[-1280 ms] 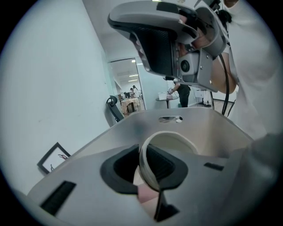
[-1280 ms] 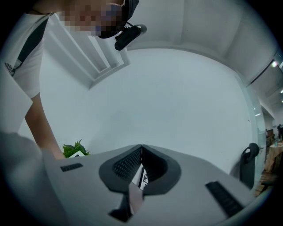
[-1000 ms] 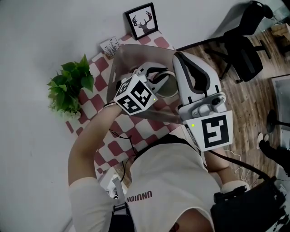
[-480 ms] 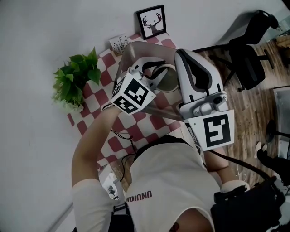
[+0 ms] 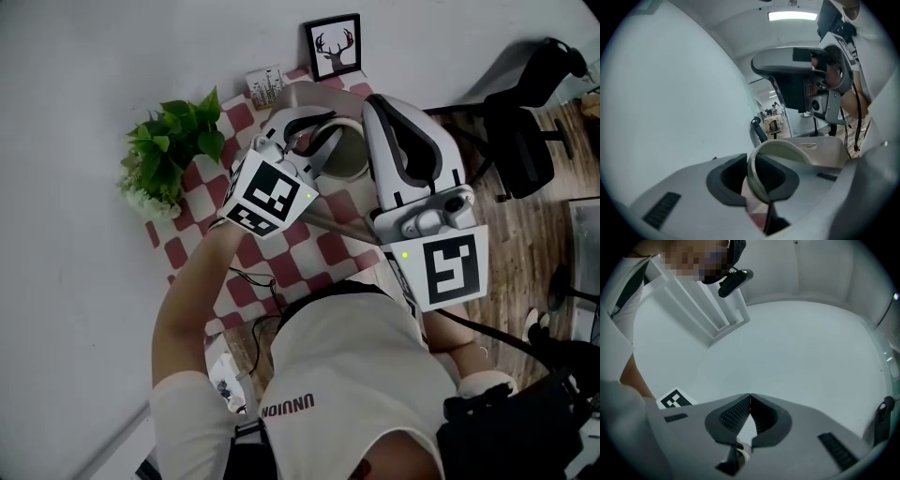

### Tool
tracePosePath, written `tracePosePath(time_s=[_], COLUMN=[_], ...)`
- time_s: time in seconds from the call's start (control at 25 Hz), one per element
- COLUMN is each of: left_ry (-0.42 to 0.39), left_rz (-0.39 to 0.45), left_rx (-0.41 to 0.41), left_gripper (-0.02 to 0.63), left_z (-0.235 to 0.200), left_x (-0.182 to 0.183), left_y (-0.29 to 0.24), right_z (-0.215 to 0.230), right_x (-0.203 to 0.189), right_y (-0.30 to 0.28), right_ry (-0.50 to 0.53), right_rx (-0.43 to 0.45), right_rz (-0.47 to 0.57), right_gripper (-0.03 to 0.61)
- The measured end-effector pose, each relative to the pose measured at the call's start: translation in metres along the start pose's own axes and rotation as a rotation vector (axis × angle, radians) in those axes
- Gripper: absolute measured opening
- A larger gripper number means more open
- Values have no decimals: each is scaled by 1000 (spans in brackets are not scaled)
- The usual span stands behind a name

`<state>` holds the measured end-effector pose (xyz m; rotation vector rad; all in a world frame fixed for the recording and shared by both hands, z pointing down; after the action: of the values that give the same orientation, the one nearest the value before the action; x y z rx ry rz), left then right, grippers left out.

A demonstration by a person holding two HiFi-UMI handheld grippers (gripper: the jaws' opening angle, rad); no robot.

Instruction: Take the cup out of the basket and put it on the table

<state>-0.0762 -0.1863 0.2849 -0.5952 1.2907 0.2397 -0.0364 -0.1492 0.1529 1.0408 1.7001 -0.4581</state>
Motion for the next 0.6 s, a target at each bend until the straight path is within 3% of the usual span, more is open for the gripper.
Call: tracePosePath(time_s=[0.6], left_ry=[17], left_rz=[107], left_rx=[164], left_gripper=[64], left_z=[-27], left_x=[27], left_y=[64], right_z=[-33], right_x=[28], right_y=[-17], right_ry=[-22], right_rx=[77], right_rz=[78], right_gripper=[18])
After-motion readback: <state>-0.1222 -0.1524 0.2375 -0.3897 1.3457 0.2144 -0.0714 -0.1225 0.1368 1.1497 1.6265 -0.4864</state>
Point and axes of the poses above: the fingertips, and each gripper's own axes: y backward along the fingers, z to its right, x out of its top, the point moved 1 cm from there along y, backward along the fingers, and after that the axes turned 12 degrees about y, right-handed, at the moved point
